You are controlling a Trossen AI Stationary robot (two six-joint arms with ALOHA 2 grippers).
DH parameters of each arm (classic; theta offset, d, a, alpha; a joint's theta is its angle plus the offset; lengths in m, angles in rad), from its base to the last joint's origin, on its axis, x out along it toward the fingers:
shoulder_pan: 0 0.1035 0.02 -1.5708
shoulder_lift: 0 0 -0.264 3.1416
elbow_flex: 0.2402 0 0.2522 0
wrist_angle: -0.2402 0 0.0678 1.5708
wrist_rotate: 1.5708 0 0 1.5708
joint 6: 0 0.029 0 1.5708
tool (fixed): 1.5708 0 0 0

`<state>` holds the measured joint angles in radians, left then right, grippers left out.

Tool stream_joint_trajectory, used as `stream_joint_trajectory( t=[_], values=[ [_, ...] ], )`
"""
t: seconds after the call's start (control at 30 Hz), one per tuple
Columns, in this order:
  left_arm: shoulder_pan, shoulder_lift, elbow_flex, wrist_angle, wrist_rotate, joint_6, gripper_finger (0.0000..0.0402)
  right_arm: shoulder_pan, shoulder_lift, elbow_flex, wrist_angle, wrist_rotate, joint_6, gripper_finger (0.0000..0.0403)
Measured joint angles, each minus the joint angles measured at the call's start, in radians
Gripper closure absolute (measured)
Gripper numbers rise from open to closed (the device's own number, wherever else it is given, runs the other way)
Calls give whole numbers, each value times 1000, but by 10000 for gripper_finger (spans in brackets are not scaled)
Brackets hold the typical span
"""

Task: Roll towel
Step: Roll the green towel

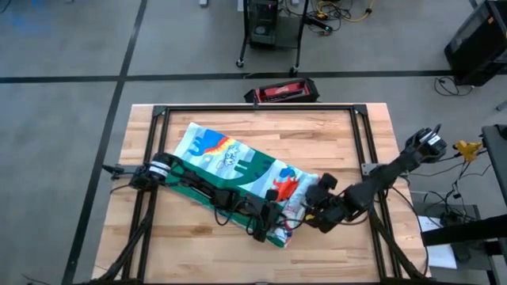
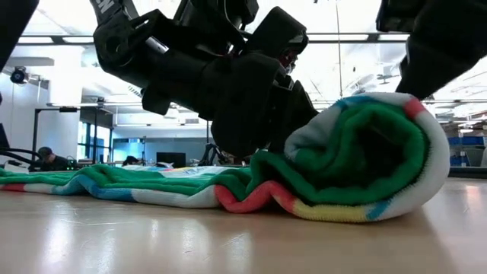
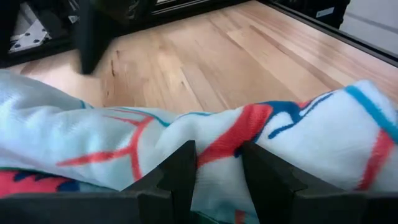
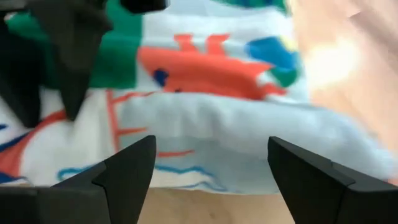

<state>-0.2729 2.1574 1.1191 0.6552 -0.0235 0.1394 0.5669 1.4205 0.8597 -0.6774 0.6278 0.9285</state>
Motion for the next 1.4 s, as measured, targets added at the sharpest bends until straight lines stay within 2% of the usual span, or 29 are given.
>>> stream_joint_trajectory(
  t=[0.17, 0.27, 0.37, 0.57, 0.63, 0.87, 1.03, 1.17, 1.3, 1.4],
  values=[
    [0, 0, 0, -1, 0, -3, 283, -73, 3, -9, -15, -48, -89, 118],
    [0, 0, 0, -4, -1, -10, 283, -94, -11, -9, -41, -52, -137, 148],
    [0, 0, -1, -5, -1, -10, 283, -99, -49, -10, -48, -52, -181, 205],
    [0, 0, -1, -3, -1, -10, 283, -119, -79, -10, -114, -63, -215, 356],
    [0, 0, -2, -3, -1, -10, 283, -136, -75, -12, -113, -85, -233, 390],
    [0, 0, -2, -3, -2, -12, 283, -243, -16, -14, -93, -167, -309, 393],
    [0, 0, -2, -1, -5, -13, 283, -320, 32, -15, -74, -172, -383, 399],
    [0, 0, -3, 0, -8, -13, 283, -366, 48, -16, -20, -173, -461, 402],
    [0, 0, -3, 0, -7, -13, 283, -406, 75, -29, 59, -249, -523, 403],
    [0, 0, -3, 0, -7, -14, 283, -420, 106, -51, 97, -262, -529, 403]
  ],
)
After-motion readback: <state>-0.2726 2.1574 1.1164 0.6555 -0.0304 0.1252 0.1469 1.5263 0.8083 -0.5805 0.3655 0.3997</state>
